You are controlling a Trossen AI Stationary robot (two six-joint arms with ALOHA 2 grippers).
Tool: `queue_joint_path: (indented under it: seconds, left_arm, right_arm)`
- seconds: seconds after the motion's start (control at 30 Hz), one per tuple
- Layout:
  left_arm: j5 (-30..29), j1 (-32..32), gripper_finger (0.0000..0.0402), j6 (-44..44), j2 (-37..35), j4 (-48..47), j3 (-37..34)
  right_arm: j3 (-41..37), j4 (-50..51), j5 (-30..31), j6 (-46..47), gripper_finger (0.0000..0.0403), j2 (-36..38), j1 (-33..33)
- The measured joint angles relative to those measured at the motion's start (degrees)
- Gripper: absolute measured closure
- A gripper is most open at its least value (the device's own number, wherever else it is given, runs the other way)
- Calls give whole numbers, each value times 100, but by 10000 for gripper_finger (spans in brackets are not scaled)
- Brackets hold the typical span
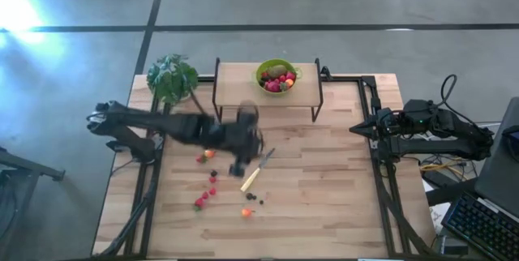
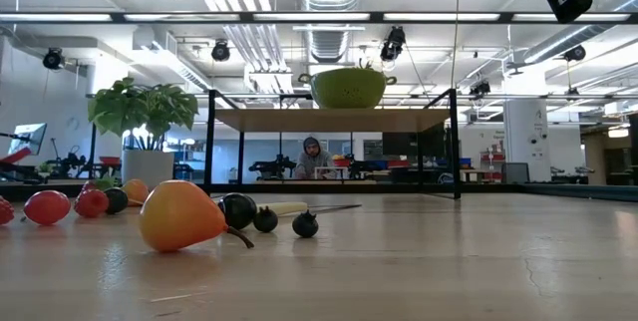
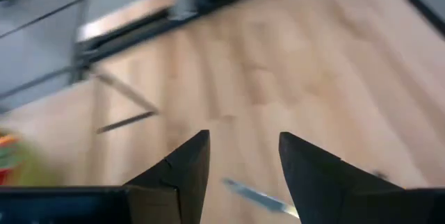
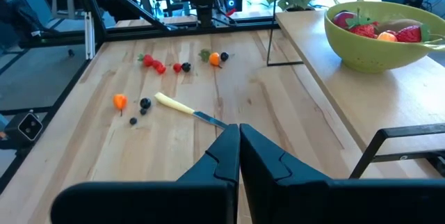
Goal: Pick & Place Fruit
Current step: Put the black cherry into the strainer bowl
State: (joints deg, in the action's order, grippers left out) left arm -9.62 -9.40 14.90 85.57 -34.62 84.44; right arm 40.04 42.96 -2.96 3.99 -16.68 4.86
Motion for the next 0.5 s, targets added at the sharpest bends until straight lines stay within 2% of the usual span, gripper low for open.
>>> queue_joint_path:
  seconds: [0.27, 0.5]
  left_arm:
    - [-56, -1243, 223, -27, 18, 157, -847]
    - [-75, -1668, 223, 230, 245, 937, -1702]
  right_arm:
    - [0, 0, 0, 0, 394, 1, -1]
    - [-1, 0, 0, 0, 394, -1, 0]
